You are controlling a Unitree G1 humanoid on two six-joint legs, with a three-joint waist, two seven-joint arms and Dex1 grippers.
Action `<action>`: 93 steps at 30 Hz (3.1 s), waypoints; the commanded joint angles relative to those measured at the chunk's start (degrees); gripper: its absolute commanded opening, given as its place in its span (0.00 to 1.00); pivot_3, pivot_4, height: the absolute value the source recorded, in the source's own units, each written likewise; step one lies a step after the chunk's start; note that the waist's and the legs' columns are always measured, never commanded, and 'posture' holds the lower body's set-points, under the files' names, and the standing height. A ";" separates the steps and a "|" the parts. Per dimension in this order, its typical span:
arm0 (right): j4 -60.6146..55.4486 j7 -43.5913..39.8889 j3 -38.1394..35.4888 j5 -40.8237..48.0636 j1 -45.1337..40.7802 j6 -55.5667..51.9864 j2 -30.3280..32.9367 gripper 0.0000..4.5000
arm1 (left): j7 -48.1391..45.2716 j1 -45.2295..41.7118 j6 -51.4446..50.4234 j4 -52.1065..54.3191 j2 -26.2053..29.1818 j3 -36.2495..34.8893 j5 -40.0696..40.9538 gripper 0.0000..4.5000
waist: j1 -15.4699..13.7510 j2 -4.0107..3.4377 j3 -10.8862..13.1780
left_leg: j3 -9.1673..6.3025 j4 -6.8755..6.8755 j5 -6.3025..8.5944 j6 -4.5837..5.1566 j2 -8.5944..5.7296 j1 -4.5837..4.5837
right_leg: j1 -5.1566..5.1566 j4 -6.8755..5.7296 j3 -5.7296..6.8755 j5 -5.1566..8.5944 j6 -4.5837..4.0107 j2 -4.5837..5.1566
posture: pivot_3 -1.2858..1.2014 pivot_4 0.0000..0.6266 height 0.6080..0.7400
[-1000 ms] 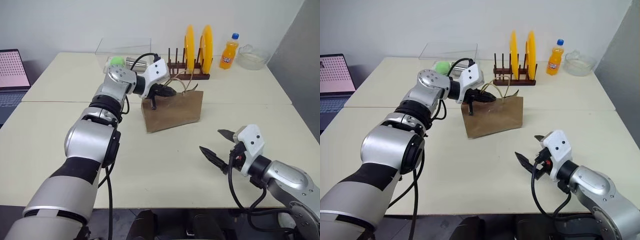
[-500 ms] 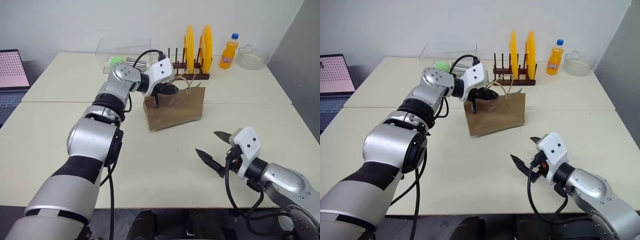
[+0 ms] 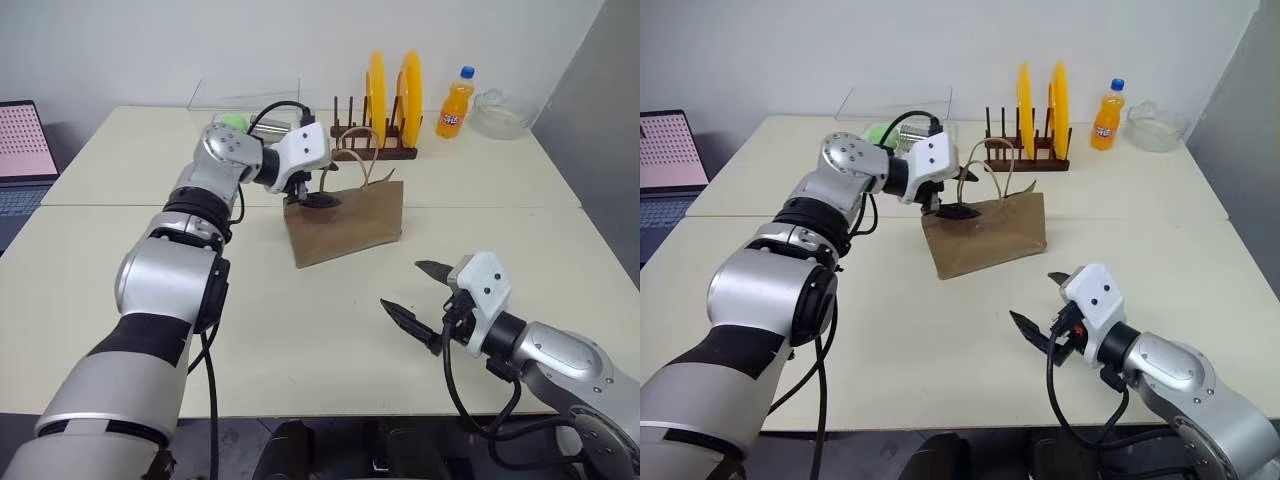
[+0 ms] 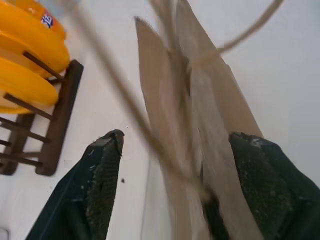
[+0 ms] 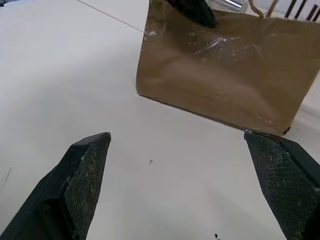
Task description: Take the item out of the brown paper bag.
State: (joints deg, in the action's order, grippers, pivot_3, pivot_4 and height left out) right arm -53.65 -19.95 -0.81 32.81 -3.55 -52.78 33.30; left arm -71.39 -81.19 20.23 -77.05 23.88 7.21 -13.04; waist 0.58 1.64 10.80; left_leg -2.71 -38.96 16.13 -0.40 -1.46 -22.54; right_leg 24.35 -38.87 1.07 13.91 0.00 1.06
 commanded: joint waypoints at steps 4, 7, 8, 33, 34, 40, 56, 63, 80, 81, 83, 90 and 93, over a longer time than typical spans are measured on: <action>1.62 -2.63 0.15 -0.06 -3.12 2.88 0.73 1.00 | -9.19 1.92 -3.82 5.03 5.20 -6.02 7.87 0.75 | 0.10 0.00 0.00 | -0.01 -0.01 0.00 0.00 0.00 0.00 | 0.00 0.00 0.01 0.00 0.00 0.00 | 0.52 0.24 1.00; 5.64 -4.35 -0.43 -0.72 -6.97 4.23 1.46 1.00 | -13.53 6.92 -8.57 12.76 8.36 -8.64 12.73 0.75 | 0.48 -0.01 -0.01 | 0.03 -0.02 0.00 0.00 0.00 0.04 | -0.02 0.00 -0.05 0.00 -0.01 0.00 | 0.52 0.24 1.00; 6.67 -4.82 -0.68 -0.94 -7.97 4.72 1.76 1.00 | -14.53 9.10 -10.60 16.50 9.27 -9.08 14.02 0.75 | 0.77 -0.01 -0.01 | 0.05 -0.02 0.00 0.00 0.00 0.07 | -0.03 -0.02 -0.07 0.00 -0.01 0.00 | 0.52 0.24 1.00; 99.80 -20.88 18.78 -38.11 -68.61 52.77 -3.66 0.00 | 35.46 91.78 -56.87 128.91 -1.50 -23.85 36.43 0.76 | 1.02 -0.13 -0.05 | 0.25 0.20 -0.01 -0.04 0.05 0.97 | -0.55 -0.04 -0.46 -0.13 -0.45 -0.02 | 0.52 0.24 1.00; 105.63 -19.81 19.62 -39.99 -71.11 55.36 -5.21 0.00 | 35.88 92.23 -55.88 128.96 -1.64 -23.37 36.41 0.76 | 1.04 -0.13 -0.05 | 0.25 0.21 -0.01 -0.04 0.06 0.99 | -0.57 -0.04 -0.45 -0.12 -0.48 -0.02 | 0.52 0.24 1.00; 125.36 -13.91 22.31 -47.99 -79.68 63.01 -12.40 0.00 | 39.06 93.25 -53.12 129.53 -1.43 -20.67 36.57 0.76 | 0.90 -0.14 -0.05 | 0.30 0.21 -0.01 -0.05 0.05 0.88 | -0.52 0.01 -0.48 -0.09 -0.55 0.02 | 0.52 0.24 1.00; 108.27 -55.09 19.98 -42.21 -66.87 79.33 -5.44 0.00 | 34.56 101.20 -42.76 124.61 5.40 -20.17 36.17 0.76 | 0.94 -0.19 -0.02 | 0.27 0.24 0.01 -0.03 0.04 0.74 | -0.34 0.01 -0.45 -0.10 -0.55 0.03 | 0.52 0.24 1.00; 84.93 -60.75 19.23 -37.16 -55.38 69.89 -0.98 0.00 | 30.36 102.65 -37.92 122.31 8.11 -19.40 36.23 0.76 | 0.93 -0.23 0.00 | 0.24 0.24 0.01 -0.03 0.07 0.75 | -0.33 0.00 -0.43 -0.09 -0.54 0.02 | 0.52 0.24 1.00; 45.86 -53.55 8.59 -23.58 -38.55 38.29 6.44 0.00 | 16.32 93.47 -31.72 116.65 19.44 -18.85 40.46 0.76 | -0.39 -0.28 0.03 | 0.15 0.24 0.01 -0.03 0.09 0.69 | -0.35 0.14 -0.32 -0.03 -0.53 0.02 | 0.52 0.24 1.00; 43.88 -52.08 7.79 -22.85 -36.94 36.21 6.53 0.00 | 16.04 91.63 -31.78 115.79 19.68 -18.40 40.60 0.76 | -0.41 -0.28 0.03 | 0.15 0.24 0.01 -0.03 0.10 0.68 | -0.35 0.16 -0.32 0.03 -0.43 0.02 | 0.52 0.24 1.00; 40.57 -49.48 6.41 -21.45 -34.55 32.74 6.53 0.00 | 15.88 88.33 -32.08 114.27 19.75 -17.54 40.69 0.76 | -0.47 -0.28 0.03 | 0.17 0.24 0.01 -0.03 0.09 0.67 | -0.34 0.16 -0.33 0.08 -0.33 0.02 | 0.52 0.24 1.00; 25.19 -36.62 -1.79 -14.51 -22.92 18.50 4.85 0.00 | 14.57 76.10 -35.48 107.87 20.56 -12.60 39.93 0.84 | -0.54 -0.28 0.03 | 0.15 0.24 0.01 -0.03 0.09 0.63 | -0.32 0.15 -0.31 0.10 -0.29 0.01 | 0.52 0.24 1.00; 18.35 -32.65 -4.86 -11.67 -16.94 14.08 4.82 0.00 | 12.19 72.05 -35.24 106.33 21.31 -9.98 39.35 1.00 | -0.58 -0.27 0.03 | 0.12 0.24 0.01 -0.03 0.09 0.61 | -0.34 0.15 -0.29 0.12 -0.24 0.00 | 0.52 0.24 1.00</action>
State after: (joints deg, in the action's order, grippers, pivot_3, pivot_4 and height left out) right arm -30.68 -54.97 -2.64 19.10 -21.39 -36.70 37.92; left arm -57.73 -7.75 -15.74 28.75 44.00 -3.66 26.48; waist 0.00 1.37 10.84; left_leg -2.58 -38.72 16.14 -0.43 -1.38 -21.94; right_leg 24.02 -38.71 0.76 14.04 -0.24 1.06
